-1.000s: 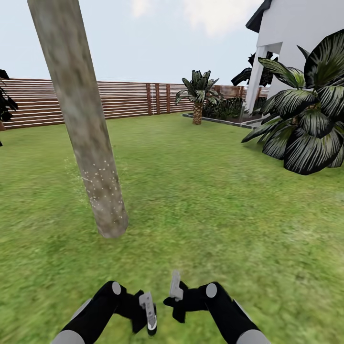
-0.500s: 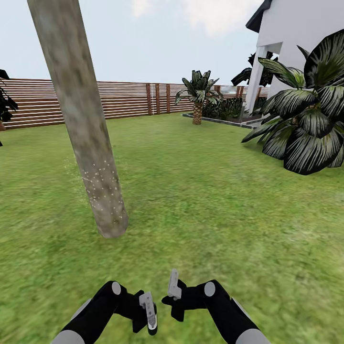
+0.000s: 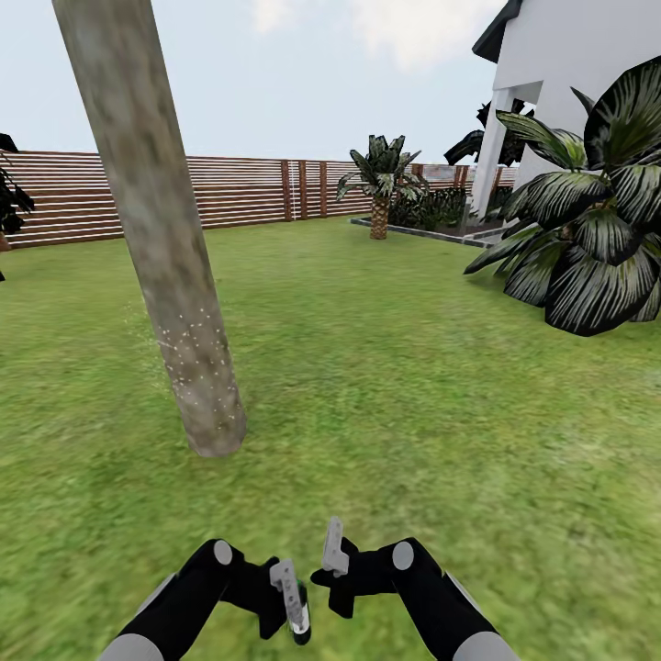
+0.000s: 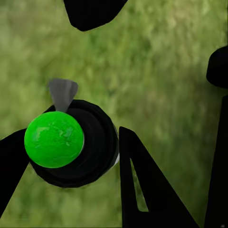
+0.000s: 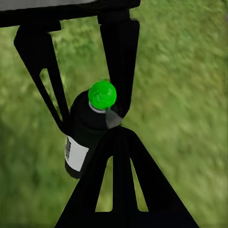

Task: In the garden, pick up the pesticide atomizer on the floor and spray pesticide onto both trees until each tree trunk is fully covered.

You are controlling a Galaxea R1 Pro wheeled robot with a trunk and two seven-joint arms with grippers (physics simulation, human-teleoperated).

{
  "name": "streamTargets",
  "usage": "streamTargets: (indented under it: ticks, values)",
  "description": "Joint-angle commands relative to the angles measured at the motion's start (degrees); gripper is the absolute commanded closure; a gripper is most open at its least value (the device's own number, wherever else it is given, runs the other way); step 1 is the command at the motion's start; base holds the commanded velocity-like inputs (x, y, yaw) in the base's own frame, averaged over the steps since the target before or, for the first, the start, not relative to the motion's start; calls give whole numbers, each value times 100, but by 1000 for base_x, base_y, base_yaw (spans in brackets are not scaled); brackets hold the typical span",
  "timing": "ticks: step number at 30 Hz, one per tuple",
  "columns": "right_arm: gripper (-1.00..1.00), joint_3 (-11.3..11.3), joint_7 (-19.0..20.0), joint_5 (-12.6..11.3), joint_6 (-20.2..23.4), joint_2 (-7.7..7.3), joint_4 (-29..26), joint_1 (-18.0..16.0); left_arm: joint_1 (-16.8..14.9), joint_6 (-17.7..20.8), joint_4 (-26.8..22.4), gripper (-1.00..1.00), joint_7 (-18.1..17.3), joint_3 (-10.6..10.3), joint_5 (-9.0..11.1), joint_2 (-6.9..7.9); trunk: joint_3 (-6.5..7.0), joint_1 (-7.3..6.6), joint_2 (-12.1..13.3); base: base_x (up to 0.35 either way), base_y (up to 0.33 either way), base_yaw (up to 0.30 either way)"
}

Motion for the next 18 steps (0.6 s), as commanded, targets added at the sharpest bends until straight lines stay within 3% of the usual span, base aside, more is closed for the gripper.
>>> streamTargets:
  ticks: [1, 18]
  values:
    - [100, 0, 0, 0, 0, 0, 0, 0, -1, -1, 2, 100, -54, -8, 75, 2, 0, 0, 0, 0, 0, 0]
    - [100, 0, 0, 0, 0, 0, 0, 0, -1, -10, -6, 100, -123, -18, 162, -13, 0, 0, 0, 0, 0, 0]
